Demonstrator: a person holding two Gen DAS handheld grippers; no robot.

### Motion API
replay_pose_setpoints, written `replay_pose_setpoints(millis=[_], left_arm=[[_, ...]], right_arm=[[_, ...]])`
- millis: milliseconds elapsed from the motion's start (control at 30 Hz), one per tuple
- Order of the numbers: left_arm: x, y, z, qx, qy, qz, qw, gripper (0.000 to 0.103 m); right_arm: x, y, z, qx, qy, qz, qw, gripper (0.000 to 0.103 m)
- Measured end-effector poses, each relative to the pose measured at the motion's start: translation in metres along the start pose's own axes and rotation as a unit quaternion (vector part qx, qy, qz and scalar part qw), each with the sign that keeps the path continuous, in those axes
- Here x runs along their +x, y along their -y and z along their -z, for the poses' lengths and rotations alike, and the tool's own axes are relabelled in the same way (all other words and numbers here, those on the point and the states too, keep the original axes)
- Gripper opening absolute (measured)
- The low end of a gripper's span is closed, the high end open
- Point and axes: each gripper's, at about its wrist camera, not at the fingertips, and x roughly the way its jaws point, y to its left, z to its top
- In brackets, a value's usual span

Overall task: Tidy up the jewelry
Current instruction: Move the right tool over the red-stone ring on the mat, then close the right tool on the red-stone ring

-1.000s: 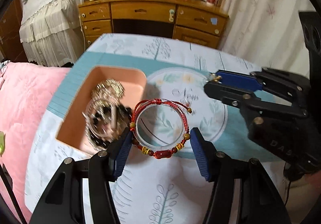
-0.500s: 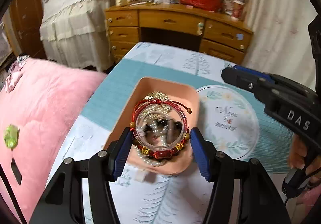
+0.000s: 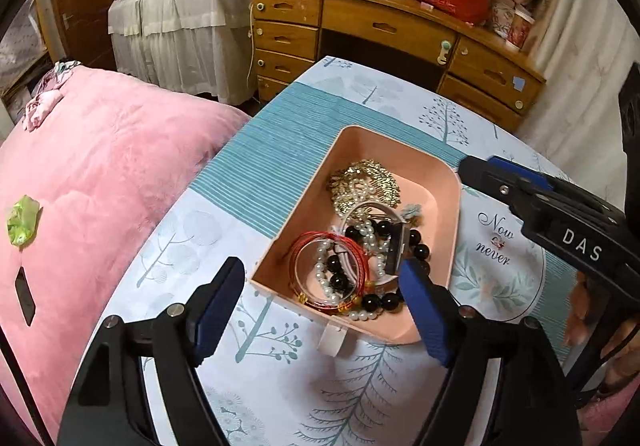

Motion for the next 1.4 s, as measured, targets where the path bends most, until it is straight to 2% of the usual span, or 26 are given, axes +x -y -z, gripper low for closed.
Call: replay_pose_setpoints(millis=[167, 300, 533, 667, 833, 867, 967, 1000, 1067, 1133, 1400], left_arm=[[0.002, -0.002, 0.005, -0.006, -0.005, 0.004, 1.0, 0.078], [0.0, 0.0, 0.008, -0.004, -0.003, 0.007, 1.0, 0.078], [-0.002, 0.003, 0.014, 0.001, -0.004, 0.012, 0.9999, 0.078], [-0.001, 0.002, 0.015, 0.002, -0.009, 0.011, 0.9999, 0.078], [0.0, -0.003, 0.014, -0.009, -0.014, 0.021, 0.9996, 0.078], [0.0, -0.003, 0.014, -0.008, -0.013, 0.021, 0.9997, 0.078], [-0.001, -0.005, 0.013, 0.0, -0.009, 0.021, 0.9998, 0.078], [-0.001, -0.005, 0.012, 0.003, -0.007, 0.022, 0.9997, 0.078], [-0.002, -0.007, 0.012, 0.008, -0.003, 0.025, 0.9997, 0.078], [-0.002, -0.009, 0.01, 0.009, 0.001, 0.03, 0.9995, 0.078], [0.008, -0.022, 0.001, 0.017, -0.007, 0.07, 0.9974, 0.078]], right_arm=[[-0.001, 0.012, 0.007, 0.004, -0.01, 0.06, 0.998, 0.053], [-0.002, 0.027, 0.015, 0.018, -0.021, 0.099, 0.995, 0.054], [0.014, 0.053, 0.043, 0.034, -0.089, 0.171, 0.981, 0.054], [0.023, 0.058, 0.056, 0.038, -0.11, 0.179, 0.977, 0.054], [0.026, 0.054, 0.062, 0.026, -0.111, 0.188, 0.976, 0.053], [0.026, 0.053, 0.062, 0.024, -0.107, 0.189, 0.976, 0.051], [0.025, 0.054, 0.061, 0.036, -0.098, 0.179, 0.978, 0.036], [0.025, 0.056, 0.061, 0.048, -0.098, 0.173, 0.979, 0.035], [0.026, 0.056, 0.059, 0.044, -0.098, 0.183, 0.977, 0.021], [0.027, 0.057, 0.058, 0.046, -0.099, 0.186, 0.976, 0.015], [0.022, 0.043, 0.049, 0.046, -0.107, 0.205, 0.972, 0.015]])
